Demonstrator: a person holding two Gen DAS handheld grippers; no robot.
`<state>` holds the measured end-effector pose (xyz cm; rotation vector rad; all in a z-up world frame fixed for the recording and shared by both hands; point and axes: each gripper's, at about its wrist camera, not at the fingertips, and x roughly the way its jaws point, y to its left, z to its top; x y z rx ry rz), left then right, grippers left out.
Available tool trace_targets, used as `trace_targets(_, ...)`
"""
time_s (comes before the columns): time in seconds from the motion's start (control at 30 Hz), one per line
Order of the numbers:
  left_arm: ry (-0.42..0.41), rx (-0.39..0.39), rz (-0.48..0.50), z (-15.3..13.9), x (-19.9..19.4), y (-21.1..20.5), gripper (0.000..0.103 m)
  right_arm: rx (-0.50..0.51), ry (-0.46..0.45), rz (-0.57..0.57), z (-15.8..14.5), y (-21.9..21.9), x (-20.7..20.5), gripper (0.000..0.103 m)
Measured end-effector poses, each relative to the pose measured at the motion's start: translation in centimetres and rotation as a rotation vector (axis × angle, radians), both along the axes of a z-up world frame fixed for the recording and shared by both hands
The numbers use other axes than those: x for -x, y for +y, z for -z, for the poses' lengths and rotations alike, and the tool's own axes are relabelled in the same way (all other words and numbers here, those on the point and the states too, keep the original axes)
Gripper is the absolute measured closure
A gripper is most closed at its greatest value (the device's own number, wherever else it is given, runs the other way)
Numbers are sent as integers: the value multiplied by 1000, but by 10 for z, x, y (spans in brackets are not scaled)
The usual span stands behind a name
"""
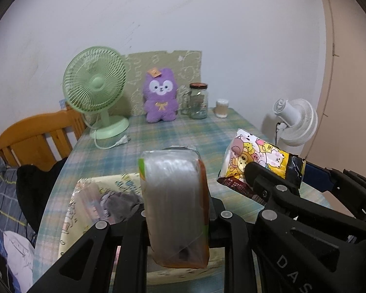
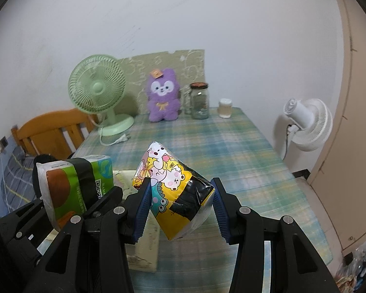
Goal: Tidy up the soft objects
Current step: 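Carry both tissue packs in both tools over the yellow box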
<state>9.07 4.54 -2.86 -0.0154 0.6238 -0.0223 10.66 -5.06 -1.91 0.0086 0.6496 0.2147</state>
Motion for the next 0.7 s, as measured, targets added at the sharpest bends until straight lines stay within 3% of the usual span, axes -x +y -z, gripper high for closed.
trace_targets(0.7,77,-22,-77,32,-3,59,83,3,80,-137,32,66,-19,52)
